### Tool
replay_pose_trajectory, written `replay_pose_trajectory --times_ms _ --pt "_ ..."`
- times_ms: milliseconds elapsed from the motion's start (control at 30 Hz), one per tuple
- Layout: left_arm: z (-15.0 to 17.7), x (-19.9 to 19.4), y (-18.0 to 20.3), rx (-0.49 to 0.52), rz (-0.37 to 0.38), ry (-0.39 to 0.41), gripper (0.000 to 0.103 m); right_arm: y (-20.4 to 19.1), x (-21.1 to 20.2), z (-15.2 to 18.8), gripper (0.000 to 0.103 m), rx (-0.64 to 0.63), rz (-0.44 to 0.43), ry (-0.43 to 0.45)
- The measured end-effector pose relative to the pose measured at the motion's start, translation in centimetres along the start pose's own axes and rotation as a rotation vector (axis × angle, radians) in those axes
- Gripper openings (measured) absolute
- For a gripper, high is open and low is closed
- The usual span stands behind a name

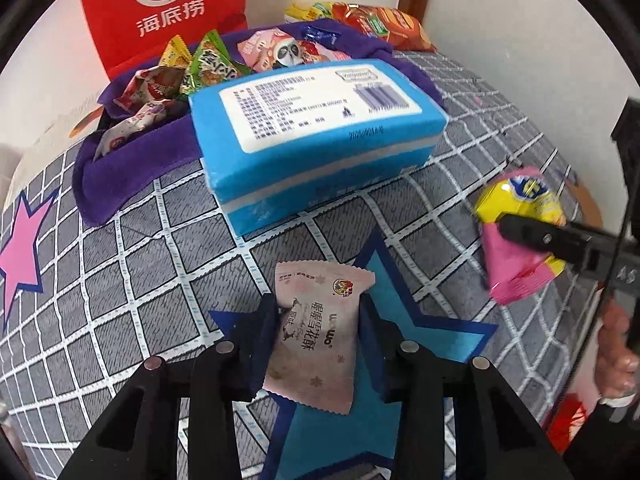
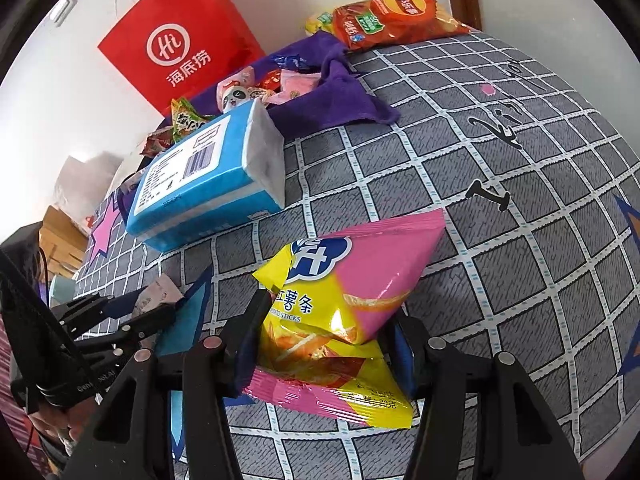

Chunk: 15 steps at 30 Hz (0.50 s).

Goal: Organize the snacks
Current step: 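Lift both held snacks and carry them over the purple towel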

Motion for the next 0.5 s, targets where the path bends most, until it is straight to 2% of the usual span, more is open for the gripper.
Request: replay_pose_trajectory --times_ms 67,333,500 --pt "-0.1 -0.9 -0.1 -0.012 0.022 0.024 0.038 -0.1 -0.1 0.0 0.055 -0.003 0.0 -0.001" --pt "-1.0 -3.1 -0.9 -0.049 0.008 0.092 0.038 -1.2 -0.5 -0.2 0.054 -0.037 -0.01 0.001" --pt "-1.5 -3.5 -1.1 -0.087 0.055 0.116 0.038 -2.8 -1.4 -0.5 0.054 -0.099 -0.02 0.011"
Point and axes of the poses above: each gripper's, at about its wrist camera, not at the fingertips, and x roughly the way its jaws point, y to its right, z to its underside, the point moved 2 cm from there along x, roughly the way its jaws point, and after that the axes turned 7 degrees about x, right-handed, at the moved point
